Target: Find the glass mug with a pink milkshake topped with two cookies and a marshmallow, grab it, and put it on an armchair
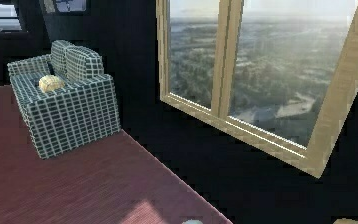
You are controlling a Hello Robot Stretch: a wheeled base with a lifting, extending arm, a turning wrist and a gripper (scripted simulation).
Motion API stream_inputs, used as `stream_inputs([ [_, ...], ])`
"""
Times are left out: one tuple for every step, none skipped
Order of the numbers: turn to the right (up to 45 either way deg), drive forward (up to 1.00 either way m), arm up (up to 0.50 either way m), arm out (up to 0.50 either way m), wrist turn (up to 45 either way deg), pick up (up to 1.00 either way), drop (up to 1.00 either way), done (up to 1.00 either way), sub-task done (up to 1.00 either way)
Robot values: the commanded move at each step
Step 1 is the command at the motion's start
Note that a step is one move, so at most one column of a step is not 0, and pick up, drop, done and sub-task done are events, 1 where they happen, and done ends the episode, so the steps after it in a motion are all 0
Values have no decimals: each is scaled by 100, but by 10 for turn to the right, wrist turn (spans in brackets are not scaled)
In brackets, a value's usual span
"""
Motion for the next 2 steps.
stream_inputs([
  [0, 0, 0, 26, 0, 0, 0, 0, 0],
  [0, 0, 0, 0, 450, 0, 0, 0, 0],
])
